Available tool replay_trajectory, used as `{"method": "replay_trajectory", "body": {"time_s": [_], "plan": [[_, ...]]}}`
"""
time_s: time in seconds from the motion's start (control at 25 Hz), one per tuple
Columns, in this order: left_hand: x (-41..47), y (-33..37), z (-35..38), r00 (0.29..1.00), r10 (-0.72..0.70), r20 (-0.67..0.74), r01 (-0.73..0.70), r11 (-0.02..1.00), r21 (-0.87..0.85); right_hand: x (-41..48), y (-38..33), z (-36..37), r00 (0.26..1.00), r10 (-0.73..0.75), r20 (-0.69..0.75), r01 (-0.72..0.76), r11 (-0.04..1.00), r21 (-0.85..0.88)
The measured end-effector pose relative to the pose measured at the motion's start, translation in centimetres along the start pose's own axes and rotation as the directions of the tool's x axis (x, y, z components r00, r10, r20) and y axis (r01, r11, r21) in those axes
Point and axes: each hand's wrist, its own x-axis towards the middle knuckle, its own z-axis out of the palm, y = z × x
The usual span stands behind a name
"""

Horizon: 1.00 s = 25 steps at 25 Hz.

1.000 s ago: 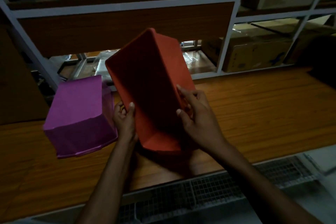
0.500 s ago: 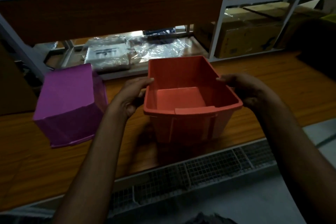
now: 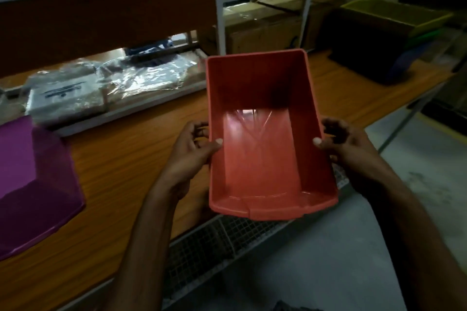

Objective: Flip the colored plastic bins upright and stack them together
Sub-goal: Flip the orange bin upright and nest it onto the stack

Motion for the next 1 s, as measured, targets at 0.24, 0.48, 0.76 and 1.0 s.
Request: {"method": "replay_trajectory", "body": {"time_s": [0.24,0.48,0.76,1.0], "plan": [[-1.1,-1.5,14.9,0.988,0.011,0.153,-0.001,0.998,-0.064,-3.7,3.8,-13.3,0.96,-0.104,-0.259,0.093,0.994,-0.054],[-1.9,-2.5,30.7,0.941,0.034,0.336,-0.013,0.998,-0.066,-6.0,6.6,-28.6,0.915,-0.081,-0.394,0.062,0.996,-0.061],[0.2,0.6,44.9,0.909,0.103,0.404,-0.051,0.989,-0.138,-4.0,5.8,-42.0,0.854,-0.114,-0.507,0.094,0.993,-0.067],[6.1,4.8,51.9,0.91,0.237,0.339,-0.201,0.97,-0.137,4.0,2.5,-49.1,0.852,-0.2,-0.484,0.21,0.977,-0.033]]}}
